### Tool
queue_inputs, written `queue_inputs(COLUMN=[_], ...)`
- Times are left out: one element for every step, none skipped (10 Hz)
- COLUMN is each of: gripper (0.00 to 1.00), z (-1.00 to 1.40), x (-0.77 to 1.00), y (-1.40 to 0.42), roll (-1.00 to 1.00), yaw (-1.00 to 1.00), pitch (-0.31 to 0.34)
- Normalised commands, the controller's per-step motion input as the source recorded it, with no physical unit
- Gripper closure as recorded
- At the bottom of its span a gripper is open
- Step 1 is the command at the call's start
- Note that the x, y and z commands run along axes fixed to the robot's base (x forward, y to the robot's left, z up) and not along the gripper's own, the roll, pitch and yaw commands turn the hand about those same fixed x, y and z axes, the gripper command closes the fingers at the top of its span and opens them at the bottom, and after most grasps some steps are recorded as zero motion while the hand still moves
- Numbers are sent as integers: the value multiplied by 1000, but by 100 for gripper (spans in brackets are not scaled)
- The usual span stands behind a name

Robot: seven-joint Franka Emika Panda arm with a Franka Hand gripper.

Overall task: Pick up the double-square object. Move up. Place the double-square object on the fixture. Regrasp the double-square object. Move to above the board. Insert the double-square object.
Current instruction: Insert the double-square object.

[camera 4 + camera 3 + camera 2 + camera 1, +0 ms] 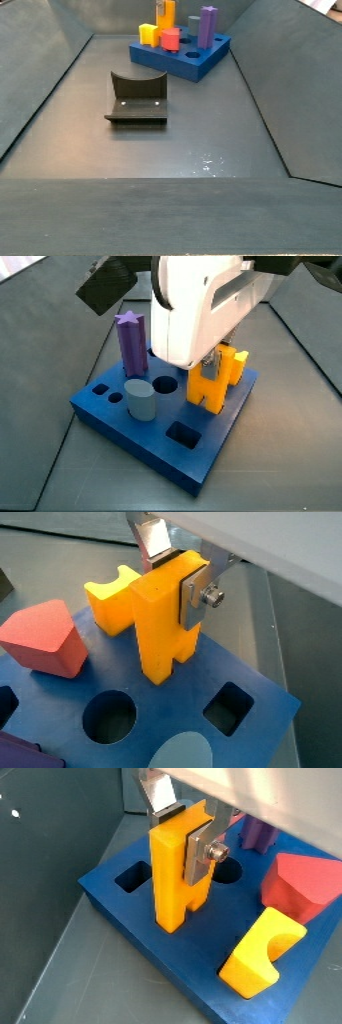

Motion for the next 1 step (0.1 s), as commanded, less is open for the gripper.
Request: queue_inputs(gripper=[100], z=[0], x=[0], y=[0], roll=[0], yaw=[0], pitch=[0])
